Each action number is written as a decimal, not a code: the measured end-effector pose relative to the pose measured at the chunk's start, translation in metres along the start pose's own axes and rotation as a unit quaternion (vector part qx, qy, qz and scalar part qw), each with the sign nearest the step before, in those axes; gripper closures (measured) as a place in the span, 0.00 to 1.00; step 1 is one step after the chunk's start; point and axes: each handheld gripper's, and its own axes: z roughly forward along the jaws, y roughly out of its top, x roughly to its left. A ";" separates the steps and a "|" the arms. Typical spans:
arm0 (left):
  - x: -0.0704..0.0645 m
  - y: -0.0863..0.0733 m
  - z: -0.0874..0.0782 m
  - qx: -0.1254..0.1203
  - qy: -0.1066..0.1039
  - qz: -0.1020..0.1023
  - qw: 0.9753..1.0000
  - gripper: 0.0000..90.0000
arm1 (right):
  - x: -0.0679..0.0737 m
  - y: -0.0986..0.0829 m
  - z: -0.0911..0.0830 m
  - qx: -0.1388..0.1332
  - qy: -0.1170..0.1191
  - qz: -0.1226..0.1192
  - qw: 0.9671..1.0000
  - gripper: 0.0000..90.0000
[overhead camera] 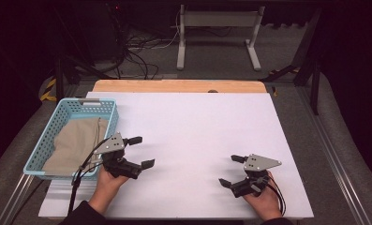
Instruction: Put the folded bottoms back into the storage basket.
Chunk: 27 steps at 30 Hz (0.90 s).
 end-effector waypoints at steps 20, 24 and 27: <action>0.006 -0.024 0.029 0.052 -0.022 0.018 0.998 0.00 | 0.000 0.000 -0.001 -0.004 0.004 0.000 1.000 0.04; 0.008 -0.024 0.028 0.050 -0.025 0.011 0.998 0.00 | 0.000 0.000 -0.001 -0.004 0.004 0.000 1.000 0.04; 0.008 -0.023 0.028 0.047 -0.028 0.013 0.998 0.00 | 0.000 0.000 -0.001 -0.005 0.004 0.001 1.000 0.04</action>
